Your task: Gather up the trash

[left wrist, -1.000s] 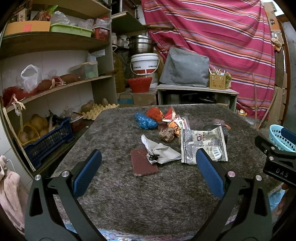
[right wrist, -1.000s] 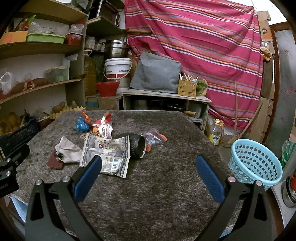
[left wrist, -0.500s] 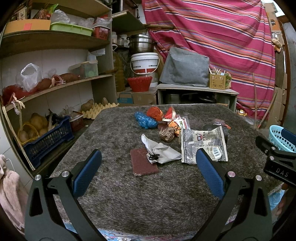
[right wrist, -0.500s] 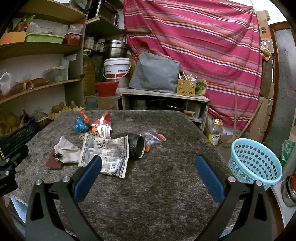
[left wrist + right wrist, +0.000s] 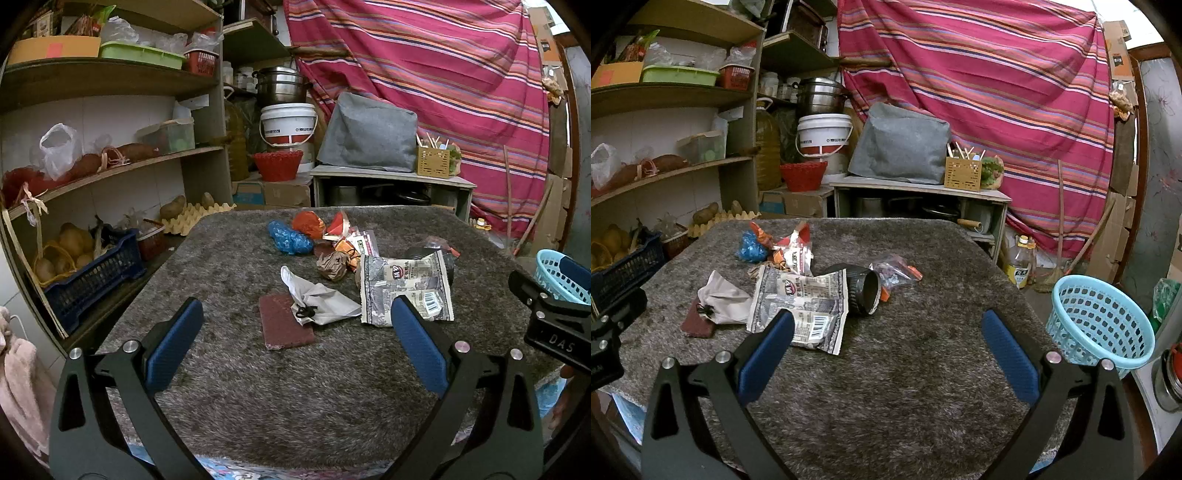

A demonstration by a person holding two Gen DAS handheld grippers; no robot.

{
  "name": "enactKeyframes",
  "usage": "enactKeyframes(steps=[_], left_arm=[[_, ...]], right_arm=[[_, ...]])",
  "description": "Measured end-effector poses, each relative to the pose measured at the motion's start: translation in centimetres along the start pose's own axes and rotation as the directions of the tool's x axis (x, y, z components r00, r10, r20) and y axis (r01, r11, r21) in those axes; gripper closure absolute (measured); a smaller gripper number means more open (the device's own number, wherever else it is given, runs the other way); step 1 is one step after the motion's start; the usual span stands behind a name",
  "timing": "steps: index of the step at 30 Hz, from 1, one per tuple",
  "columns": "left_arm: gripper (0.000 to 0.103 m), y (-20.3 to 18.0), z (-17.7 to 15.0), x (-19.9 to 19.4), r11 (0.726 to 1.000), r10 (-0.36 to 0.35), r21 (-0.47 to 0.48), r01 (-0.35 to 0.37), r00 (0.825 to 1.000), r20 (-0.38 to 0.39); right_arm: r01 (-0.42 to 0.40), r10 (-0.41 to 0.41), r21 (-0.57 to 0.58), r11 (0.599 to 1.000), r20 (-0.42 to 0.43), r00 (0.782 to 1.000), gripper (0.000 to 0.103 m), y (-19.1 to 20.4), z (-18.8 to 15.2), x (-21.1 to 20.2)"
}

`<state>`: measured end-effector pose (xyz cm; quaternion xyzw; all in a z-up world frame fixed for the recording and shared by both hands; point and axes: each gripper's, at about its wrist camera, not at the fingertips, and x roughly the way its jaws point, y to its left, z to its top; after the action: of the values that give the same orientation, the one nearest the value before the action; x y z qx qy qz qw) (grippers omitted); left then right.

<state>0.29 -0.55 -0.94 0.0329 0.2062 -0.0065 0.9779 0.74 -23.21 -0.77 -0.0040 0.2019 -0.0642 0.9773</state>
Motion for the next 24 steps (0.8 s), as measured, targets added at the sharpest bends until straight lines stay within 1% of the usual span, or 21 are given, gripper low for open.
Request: enactKeyframes(steps=[9,14,24], left_arm=[[0.005,-0.01,-0.14,0.16,1.000,-0.002,-0.001,0.002,1.000,-0.003],[0.005,-0.08,-0.76,0.97,1.000,-0.007,-0.007,0.007,1.000,-0.014],[0.005,0.24,-0.70,0.85,1.000,-0.008,-0.010,0.008,1.000,-0.012]], right_arm=[[0.002,-0.002,0.000,1.000,-0.003,1.000,0.004,0.10,-0.11,0.12],[0.002,-0.002,0.001,1.000,-0.004,1.000,0.004,0.06,-0.13,0.14],[0.005,-0.005,-0.003,1.000,-0.001,1.000,0.004,0.00,-0.11,0.10]])
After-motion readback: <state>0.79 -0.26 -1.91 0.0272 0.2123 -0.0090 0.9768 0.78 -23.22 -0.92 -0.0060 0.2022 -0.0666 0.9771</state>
